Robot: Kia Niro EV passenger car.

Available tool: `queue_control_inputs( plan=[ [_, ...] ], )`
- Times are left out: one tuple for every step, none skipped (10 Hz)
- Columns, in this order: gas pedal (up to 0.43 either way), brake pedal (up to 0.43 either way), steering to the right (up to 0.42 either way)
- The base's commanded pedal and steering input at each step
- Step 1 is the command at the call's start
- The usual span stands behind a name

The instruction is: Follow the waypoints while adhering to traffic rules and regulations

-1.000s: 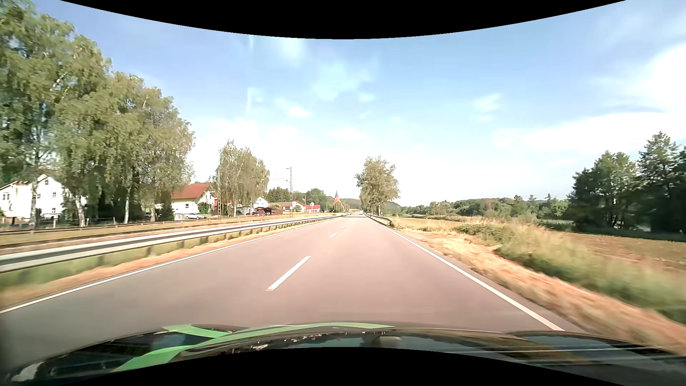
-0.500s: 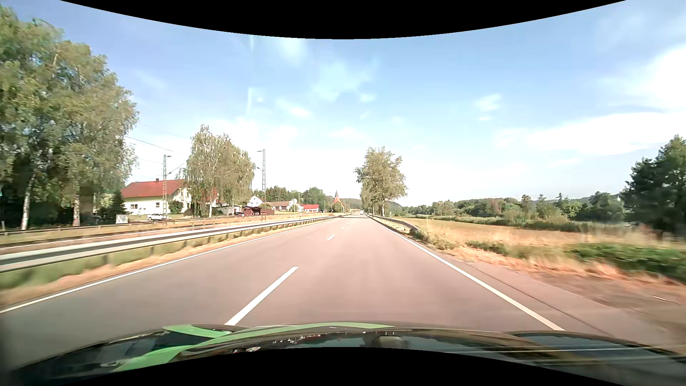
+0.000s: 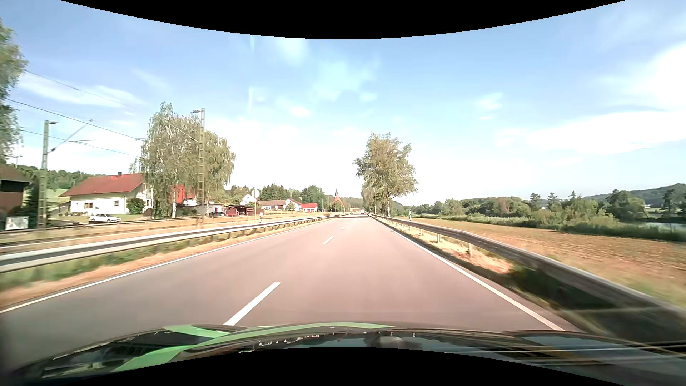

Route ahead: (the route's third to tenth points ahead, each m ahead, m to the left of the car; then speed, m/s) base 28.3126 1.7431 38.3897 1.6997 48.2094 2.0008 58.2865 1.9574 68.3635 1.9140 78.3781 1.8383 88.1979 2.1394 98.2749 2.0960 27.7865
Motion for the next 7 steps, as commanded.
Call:
queue_control_inputs(
  plan=[
    [0.248,0.0,-0.003],
    [0.28,0.0,-0.002],
    [0.28,0.0,-0.002],
    [0.28,0.0,-0.002],
    [0.28,0.0,-0.003],
    [0.268,0.0,-0.003],
    [0.248,0.0,-0.003]
  ],
)
